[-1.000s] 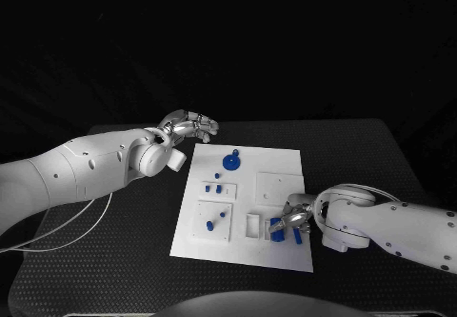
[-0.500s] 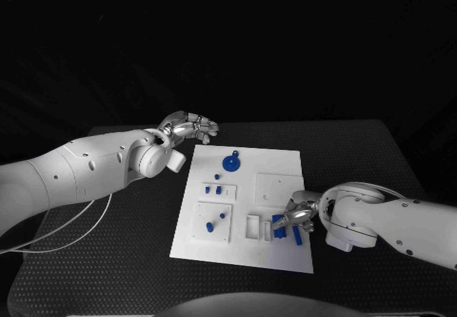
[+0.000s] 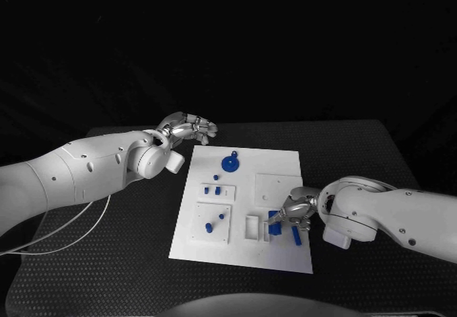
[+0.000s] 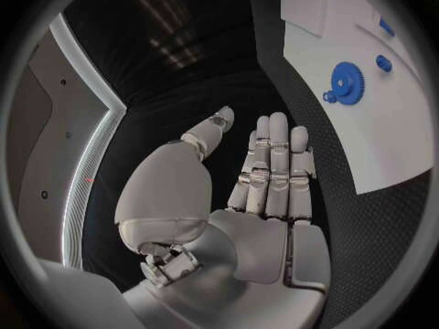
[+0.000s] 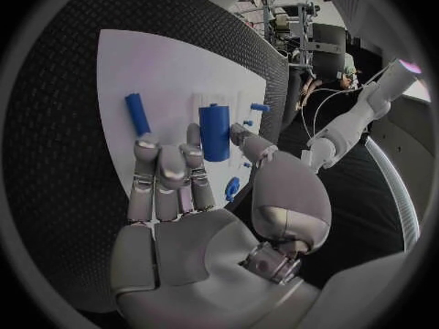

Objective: Assemble the parts on the task board

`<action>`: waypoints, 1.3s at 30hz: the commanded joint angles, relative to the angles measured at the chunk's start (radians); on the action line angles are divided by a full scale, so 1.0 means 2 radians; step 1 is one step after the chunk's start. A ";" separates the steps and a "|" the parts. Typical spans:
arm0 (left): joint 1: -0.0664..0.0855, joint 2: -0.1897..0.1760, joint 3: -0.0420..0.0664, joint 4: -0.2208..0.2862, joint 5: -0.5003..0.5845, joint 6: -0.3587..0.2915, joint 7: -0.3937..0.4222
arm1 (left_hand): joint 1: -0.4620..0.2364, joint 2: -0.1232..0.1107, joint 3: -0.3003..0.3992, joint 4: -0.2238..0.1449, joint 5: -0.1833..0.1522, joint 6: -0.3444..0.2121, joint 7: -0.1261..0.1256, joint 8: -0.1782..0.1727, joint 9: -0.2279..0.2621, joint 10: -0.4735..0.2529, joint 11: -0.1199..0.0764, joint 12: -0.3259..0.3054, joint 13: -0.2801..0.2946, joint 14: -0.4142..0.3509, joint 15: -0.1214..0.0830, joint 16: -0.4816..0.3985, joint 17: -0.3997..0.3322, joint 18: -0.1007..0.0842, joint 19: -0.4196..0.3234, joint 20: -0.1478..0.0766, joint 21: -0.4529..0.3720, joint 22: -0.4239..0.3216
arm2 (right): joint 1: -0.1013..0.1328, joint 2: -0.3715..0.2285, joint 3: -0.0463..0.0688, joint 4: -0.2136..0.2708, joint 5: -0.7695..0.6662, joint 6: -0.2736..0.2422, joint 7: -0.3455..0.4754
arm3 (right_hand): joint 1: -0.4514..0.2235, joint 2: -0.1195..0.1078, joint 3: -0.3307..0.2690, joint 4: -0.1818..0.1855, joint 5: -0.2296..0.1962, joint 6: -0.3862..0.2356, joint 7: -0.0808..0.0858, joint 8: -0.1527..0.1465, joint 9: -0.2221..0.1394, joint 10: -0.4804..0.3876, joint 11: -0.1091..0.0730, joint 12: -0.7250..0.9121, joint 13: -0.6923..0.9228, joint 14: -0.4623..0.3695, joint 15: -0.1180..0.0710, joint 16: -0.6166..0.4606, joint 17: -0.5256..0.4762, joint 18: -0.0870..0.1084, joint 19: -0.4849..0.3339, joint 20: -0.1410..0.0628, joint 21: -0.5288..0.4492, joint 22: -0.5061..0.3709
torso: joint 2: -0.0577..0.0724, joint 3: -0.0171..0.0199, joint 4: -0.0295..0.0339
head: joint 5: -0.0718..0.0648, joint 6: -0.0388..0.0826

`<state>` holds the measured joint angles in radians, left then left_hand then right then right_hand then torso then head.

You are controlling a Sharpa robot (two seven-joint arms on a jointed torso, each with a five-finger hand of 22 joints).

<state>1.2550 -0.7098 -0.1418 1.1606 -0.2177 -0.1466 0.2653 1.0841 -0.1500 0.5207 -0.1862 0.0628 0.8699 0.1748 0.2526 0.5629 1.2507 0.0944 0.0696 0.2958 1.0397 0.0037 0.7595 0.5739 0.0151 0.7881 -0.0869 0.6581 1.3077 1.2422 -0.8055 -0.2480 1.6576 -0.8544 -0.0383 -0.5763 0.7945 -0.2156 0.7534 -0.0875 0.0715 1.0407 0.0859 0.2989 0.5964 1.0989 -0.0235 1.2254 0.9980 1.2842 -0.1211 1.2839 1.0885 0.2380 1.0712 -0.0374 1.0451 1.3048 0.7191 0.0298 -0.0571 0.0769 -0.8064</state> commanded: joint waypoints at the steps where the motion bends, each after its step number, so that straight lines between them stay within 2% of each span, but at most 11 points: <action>1: 0.001 0.000 0.000 0.001 -0.002 0.007 0.002 | -0.004 -0.002 0.000 0.002 0.002 -0.003 -0.002 0.002 0.001 -0.003 0.000 0.001 -0.001 0.001 0.003 -0.003 0.001 0.009 0.002 -0.001 -0.002 0.008 | 0.000 0.006 0.000 -0.003 0.035 0.005 -0.004 | -0.006 0.000 0.003 0.000 -0.002 0.003 0.000 -0.002 -0.001 0.002 0.000 -0.003 0.001 -0.001 -0.002 0.000 -0.001 0.012 -0.001 0.003 0.002 -0.001 | 0.000 -0.0002 0.0004 | 0.000 -0.001; 5: 0.001 0.001 0.000 0.001 -0.002 0.008 0.002 | -0.004 -0.002 0.000 0.002 0.002 -0.003 -0.002 0.002 0.001 -0.003 0.000 0.001 -0.001 0.001 0.003 -0.003 0.001 0.009 0.002 -0.001 -0.002 0.008 | 0.000 0.019 0.000 -0.007 0.045 0.005 -0.004 | -0.009 -0.001 0.002 -0.001 -0.004 0.003 0.000 -0.002 -0.001 0.002 0.000 -0.003 0.001 -0.001 -0.002 0.000 -0.001 0.012 -0.001 0.003 0.002 -0.001 | 0.000 -0.0004 0.0000 | 0.000 -0.001; 9: 0.001 0.002 0.000 0.002 -0.002 0.008 0.002 | -0.004 -0.002 0.000 0.002 0.002 -0.004 -0.002 0.002 0.001 -0.003 0.000 0.001 -0.001 0.001 0.003 -0.003 0.001 0.009 0.002 -0.001 -0.002 0.008 | 0.000 0.031 0.000 -0.013 0.043 0.004 -0.003 | -0.011 -0.003 0.001 -0.002 -0.006 0.003 0.000 -0.002 -0.001 0.002 0.000 -0.004 0.002 -0.002 -0.002 0.000 -0.001 0.012 -0.001 0.004 0.002 -0.001 | 0.001 0.0000 0.0010 | -0.002 0.001; 14: 0.001 0.001 0.000 0.002 -0.002 0.008 0.001 | -0.004 -0.003 0.000 0.003 0.002 -0.004 -0.002 0.002 0.001 -0.003 0.000 0.001 -0.001 0.001 0.003 -0.004 0.001 0.009 0.002 -0.001 -0.002 0.008 | 0.000 0.042 0.000 -0.023 0.035 0.001 -0.004 | -0.011 -0.003 0.001 -0.002 -0.006 0.003 0.000 -0.003 -0.001 0.002 0.000 -0.004 0.002 -0.002 -0.002 0.000 -0.001 0.012 -0.002 0.004 0.002 -0.001 | 0.001 0.0007 0.0007 | 0.000 0.000; 17: 0.001 0.001 0.000 0.002 -0.002 0.008 0.001 | -0.004 -0.003 0.000 0.003 0.002 -0.004 -0.002 0.002 0.001 -0.003 0.000 0.001 0.000 0.001 0.003 -0.004 0.001 0.009 0.002 -0.001 -0.002 0.008 | -0.001 0.049 0.000 -0.028 0.032 0.005 -0.005 | -0.013 -0.002 0.001 -0.002 -0.007 0.003 0.001 -0.003 -0.001 0.001 0.000 -0.004 0.003 -0.002 -0.001 0.000 -0.001 0.012 -0.002 0.004 0.002 -0.001 | 0.000 0.0003 0.0007 | 0.000 0.000; 24: 0.001 0.002 0.000 0.002 -0.002 0.009 0.001 | -0.004 -0.003 0.000 0.003 0.002 -0.004 -0.002 0.002 0.001 -0.003 0.000 0.001 0.000 0.001 0.003 -0.004 0.001 0.009 0.002 -0.001 -0.002 0.008 | -0.007 0.058 0.000 -0.036 0.025 0.006 -0.005 | -0.015 -0.001 0.001 -0.002 -0.007 0.002 0.001 -0.003 -0.001 0.001 0.000 -0.004 0.003 -0.003 -0.001 0.001 -0.002 0.012 -0.002 0.004 0.002 -0.001 | 0.001 0.0008 0.0012 | 0.002 -0.002; 31: 0.001 0.002 0.000 0.002 -0.002 0.011 0.000 | -0.005 -0.003 0.000 0.004 0.002 -0.004 -0.002 0.002 0.001 -0.003 0.000 0.001 -0.001 0.001 0.004 -0.004 0.001 0.009 0.002 -0.001 -0.002 0.008 | -0.013 0.068 0.000 -0.044 0.020 0.011 -0.006 | -0.017 0.000 0.000 -0.003 -0.007 0.002 0.001 -0.004 -0.001 0.000 0.001 -0.005 0.004 -0.003 -0.001 0.001 -0.002 0.012 -0.003 0.004 0.002 -0.001 | 0.000 0.0006 -0.0002 | 0.004 -0.004; 35: 0.001 0.002 0.000 0.003 -0.002 0.011 0.000 | -0.005 -0.003 0.000 0.004 0.002 -0.004 -0.002 0.002 0.001 -0.003 0.000 0.001 -0.001 0.001 0.004 -0.004 0.001 0.009 0.002 0.000 -0.002 0.008 | -0.018 0.068 0.000 -0.045 0.021 0.011 -0.006 | -0.018 0.000 0.000 -0.003 -0.007 0.002 0.001 -0.004 -0.001 0.000 0.001 -0.005 0.004 -0.004 -0.001 0.001 -0.002 0.012 -0.003 0.004 0.002 -0.001 | 0.001 0.0006 0.0008 | 0.003 -0.005; 39: 0.001 0.001 0.000 0.003 -0.002 0.010 0.000 | -0.005 -0.002 0.000 0.004 0.002 -0.004 -0.002 0.002 0.001 -0.003 0.000 0.001 -0.001 0.001 0.004 -0.004 0.002 0.009 0.002 0.000 -0.002 0.009 | -0.019 0.070 0.000 -0.045 0.021 0.010 -0.005 | -0.019 0.000 0.000 -0.003 -0.007 0.002 0.001 -0.005 -0.001 0.000 0.001 -0.005 0.004 -0.004 -0.001 0.000 -0.002 0.012 -0.003 0.004 0.002 -0.001 | 0.000 0.0008 -0.0008 | 0.005 -0.005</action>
<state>1.2556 -0.7083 -0.1419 1.1641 -0.2202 -0.1410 0.2602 1.0801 -0.1540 0.5234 -0.1836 0.0628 0.8672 0.1721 0.2526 0.5629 1.2507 0.0944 0.0696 0.2959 1.0397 0.0038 0.7557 0.5755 0.0152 0.7881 -0.0870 0.6581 1.3073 1.2091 -0.6679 -0.2451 1.5683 -0.8008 -0.0356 -0.5850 0.7674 -0.2145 0.7533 -0.0874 0.0618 1.0433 0.0829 0.2949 0.5945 1.0990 -0.0233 1.2215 1.0050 1.2837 -0.1208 1.2839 1.0854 0.2405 1.0662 -0.0323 1.0452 1.3035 0.7198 0.0309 -0.0569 0.0853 -0.8160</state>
